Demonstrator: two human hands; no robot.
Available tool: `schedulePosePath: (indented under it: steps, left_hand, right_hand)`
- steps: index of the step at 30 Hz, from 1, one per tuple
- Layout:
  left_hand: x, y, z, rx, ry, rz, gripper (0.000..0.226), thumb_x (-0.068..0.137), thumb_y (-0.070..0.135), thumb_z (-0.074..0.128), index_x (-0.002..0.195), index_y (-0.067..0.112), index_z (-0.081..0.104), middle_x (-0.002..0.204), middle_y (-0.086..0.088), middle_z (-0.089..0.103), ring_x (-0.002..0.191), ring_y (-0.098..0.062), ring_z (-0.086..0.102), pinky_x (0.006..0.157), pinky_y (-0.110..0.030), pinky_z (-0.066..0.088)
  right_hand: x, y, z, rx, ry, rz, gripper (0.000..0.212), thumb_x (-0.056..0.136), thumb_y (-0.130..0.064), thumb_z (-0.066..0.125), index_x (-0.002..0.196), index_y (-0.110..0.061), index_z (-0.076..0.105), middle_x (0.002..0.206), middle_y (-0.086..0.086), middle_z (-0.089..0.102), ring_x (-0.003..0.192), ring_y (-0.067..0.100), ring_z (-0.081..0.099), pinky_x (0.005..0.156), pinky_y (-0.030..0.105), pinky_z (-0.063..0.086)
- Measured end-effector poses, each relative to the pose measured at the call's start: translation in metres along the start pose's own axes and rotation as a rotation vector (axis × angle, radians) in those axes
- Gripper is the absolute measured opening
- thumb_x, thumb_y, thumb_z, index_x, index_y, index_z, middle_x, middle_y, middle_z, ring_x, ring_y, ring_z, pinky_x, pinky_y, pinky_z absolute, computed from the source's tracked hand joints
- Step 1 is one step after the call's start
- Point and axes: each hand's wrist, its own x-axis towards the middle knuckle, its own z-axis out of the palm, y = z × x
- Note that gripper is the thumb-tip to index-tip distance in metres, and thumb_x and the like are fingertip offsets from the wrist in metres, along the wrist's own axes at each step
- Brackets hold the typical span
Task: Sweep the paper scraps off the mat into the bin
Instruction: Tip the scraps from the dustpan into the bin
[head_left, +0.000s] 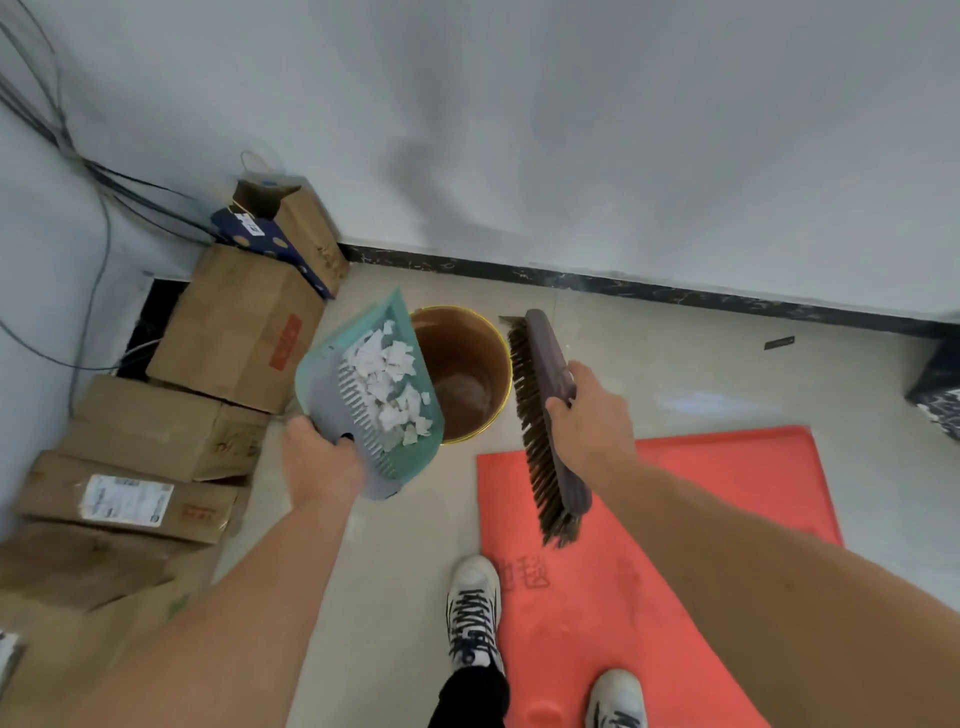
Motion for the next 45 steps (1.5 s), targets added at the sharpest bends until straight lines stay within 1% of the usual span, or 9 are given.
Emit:
schedulePosePath:
  steps: [6,11,14,18,21,31,36,40,45]
  left_hand:
    - [0.011,0.022,0.005,0.094,-0.046,0.06,0.026,0.081,0.003,0.062,0.105,0.001,0.051,0.114,-0.022,0.054,0.102,-0.041,0.055,0.083,-0.05,0.05]
    - [0.014,0.039,0.005,0.169,-0.075,0.057,0.027,0.086,0.009,0.061,0.112,0.005,0.053,0.121,-0.019,0.053,0.102,-0.04,0.057,0.075,-0.041,0.045]
    - [0.015,0.045,0.007,0.196,-0.08,0.057,0.029,0.087,0.01,0.06,0.115,0.006,0.053,0.123,-0.018,0.052,0.104,-0.039,0.055,0.081,-0.042,0.045]
    - [0.011,0.047,0.01,0.184,-0.081,0.104,0.024,0.09,0.007,0.058,0.112,0.005,0.051,0.126,-0.018,0.047,0.091,-0.031,0.047,0.083,-0.041,0.041]
    - [0.013,0.045,0.009,0.201,-0.078,0.104,0.025,0.09,0.005,0.058,0.114,0.004,0.051,0.128,-0.02,0.046,0.099,-0.037,0.051,0.085,-0.041,0.041]
    - [0.03,0.044,0.009,0.166,-0.065,0.117,0.024,0.089,0.009,0.061,0.111,0.011,0.053,0.119,-0.01,0.054,0.101,-0.031,0.054,0.079,-0.039,0.043]
    - [0.034,0.046,0.01,0.123,-0.057,0.098,0.019,0.087,0.008,0.062,0.099,0.017,0.05,0.11,-0.01,0.056,0.091,-0.025,0.049,0.077,-0.036,0.04]
    - [0.03,0.048,0.004,0.027,-0.02,0.021,0.024,0.087,0.006,0.061,0.109,0.012,0.057,0.102,-0.005,0.06,0.088,-0.025,0.054,0.074,-0.035,0.044]
    - [0.031,0.051,-0.005,0.041,-0.026,0.053,0.031,0.086,0.007,0.062,0.117,0.012,0.056,0.103,-0.005,0.062,0.087,-0.025,0.053,0.072,-0.034,0.042]
  right_hand:
    - [0.01,-0.023,0.009,0.004,-0.018,0.016,0.021,0.097,-0.021,0.047,0.117,-0.018,0.048,0.089,0.006,0.056,0.077,0.028,0.055,0.069,0.034,0.046]
    - [0.019,-0.044,0.022,0.017,-0.041,0.023,0.027,0.098,-0.024,0.047,0.124,-0.018,0.049,0.1,0.009,0.061,0.086,0.028,0.061,0.077,0.039,0.054]
    - [0.02,-0.052,0.029,0.023,-0.054,0.029,0.03,0.098,-0.024,0.047,0.127,-0.017,0.049,0.1,0.007,0.059,0.086,0.027,0.059,0.076,0.036,0.052]
    - [0.02,-0.056,0.033,0.019,-0.07,0.033,0.033,0.099,-0.024,0.048,0.131,-0.016,0.048,0.099,0.006,0.057,0.088,0.026,0.059,0.079,0.038,0.054]
    - [0.022,-0.056,0.034,0.011,-0.073,0.042,0.033,0.099,-0.025,0.048,0.131,-0.016,0.047,0.102,0.008,0.06,0.089,0.027,0.061,0.081,0.042,0.056]
    - [0.031,-0.051,0.034,0.007,-0.075,0.065,0.029,0.099,-0.026,0.048,0.126,-0.016,0.048,0.102,0.007,0.06,0.086,0.025,0.061,0.079,0.041,0.057]
    - [0.033,-0.048,0.029,0.017,-0.085,0.081,0.03,0.099,-0.026,0.048,0.128,-0.017,0.047,0.101,0.006,0.058,0.086,0.025,0.061,0.078,0.038,0.056]
    - [0.034,-0.048,0.024,0.019,-0.081,0.08,0.029,0.099,-0.026,0.048,0.127,-0.017,0.048,0.098,0.005,0.057,0.085,0.024,0.06,0.076,0.038,0.056]
    - [0.034,-0.051,0.014,0.024,-0.074,0.065,0.029,0.098,-0.025,0.048,0.126,-0.016,0.049,0.097,0.006,0.057,0.087,0.028,0.061,0.079,0.042,0.056]
